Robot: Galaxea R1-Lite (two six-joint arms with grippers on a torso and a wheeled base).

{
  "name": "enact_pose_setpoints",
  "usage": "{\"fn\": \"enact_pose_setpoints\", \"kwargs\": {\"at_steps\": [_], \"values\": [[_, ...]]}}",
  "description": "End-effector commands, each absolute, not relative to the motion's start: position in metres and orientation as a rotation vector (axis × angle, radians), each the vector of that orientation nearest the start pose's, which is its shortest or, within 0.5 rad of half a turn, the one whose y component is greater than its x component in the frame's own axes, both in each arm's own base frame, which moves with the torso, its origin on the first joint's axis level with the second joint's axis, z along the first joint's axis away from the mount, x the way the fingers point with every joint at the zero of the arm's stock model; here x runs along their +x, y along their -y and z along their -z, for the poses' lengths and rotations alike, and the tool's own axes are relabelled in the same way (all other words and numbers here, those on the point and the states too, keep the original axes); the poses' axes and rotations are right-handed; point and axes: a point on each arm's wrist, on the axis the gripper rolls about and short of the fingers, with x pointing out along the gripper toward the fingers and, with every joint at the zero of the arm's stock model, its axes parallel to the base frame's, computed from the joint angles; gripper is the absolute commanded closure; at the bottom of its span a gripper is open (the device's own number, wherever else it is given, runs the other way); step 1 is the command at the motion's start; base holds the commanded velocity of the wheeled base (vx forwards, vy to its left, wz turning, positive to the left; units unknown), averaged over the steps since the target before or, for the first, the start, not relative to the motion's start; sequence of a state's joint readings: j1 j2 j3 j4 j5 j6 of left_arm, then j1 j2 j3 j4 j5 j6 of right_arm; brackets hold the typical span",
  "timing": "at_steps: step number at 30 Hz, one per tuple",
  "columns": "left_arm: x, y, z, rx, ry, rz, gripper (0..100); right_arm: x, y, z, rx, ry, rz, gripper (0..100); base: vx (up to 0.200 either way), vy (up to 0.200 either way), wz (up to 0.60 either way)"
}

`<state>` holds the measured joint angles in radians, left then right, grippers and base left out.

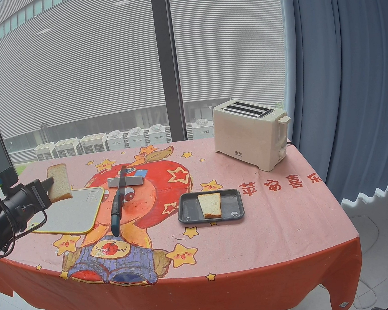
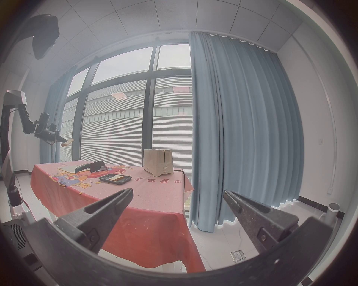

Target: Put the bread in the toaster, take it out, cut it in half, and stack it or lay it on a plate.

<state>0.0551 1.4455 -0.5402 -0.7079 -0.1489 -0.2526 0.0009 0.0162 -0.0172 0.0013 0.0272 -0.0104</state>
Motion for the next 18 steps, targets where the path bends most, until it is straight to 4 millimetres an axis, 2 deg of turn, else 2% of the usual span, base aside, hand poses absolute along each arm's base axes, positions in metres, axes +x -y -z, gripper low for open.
{"fn": "enact_pose_setpoints", "kwargs": {"at_steps": [1,12,18], "values": [[0.2306,-0.0197,-0.1863,-0.275,-0.203,0.024,100,-0.0227,-0.0006,-0.0754,-0.011,-0.003,-0.029,0,0.0,-0.2,0.0],[0.2295,-0.0224,-0.1874,-0.272,-0.197,0.013,100,-0.0227,-0.0006,-0.0754,-0.011,-0.003,-0.029,0,0.0,-0.2,0.0],[0.2294,-0.0191,-0.1876,-0.263,-0.196,0.034,100,-0.0227,-0.0006,-0.0754,-0.011,-0.003,-0.029,0,0.0,0.0,0.0]]}}
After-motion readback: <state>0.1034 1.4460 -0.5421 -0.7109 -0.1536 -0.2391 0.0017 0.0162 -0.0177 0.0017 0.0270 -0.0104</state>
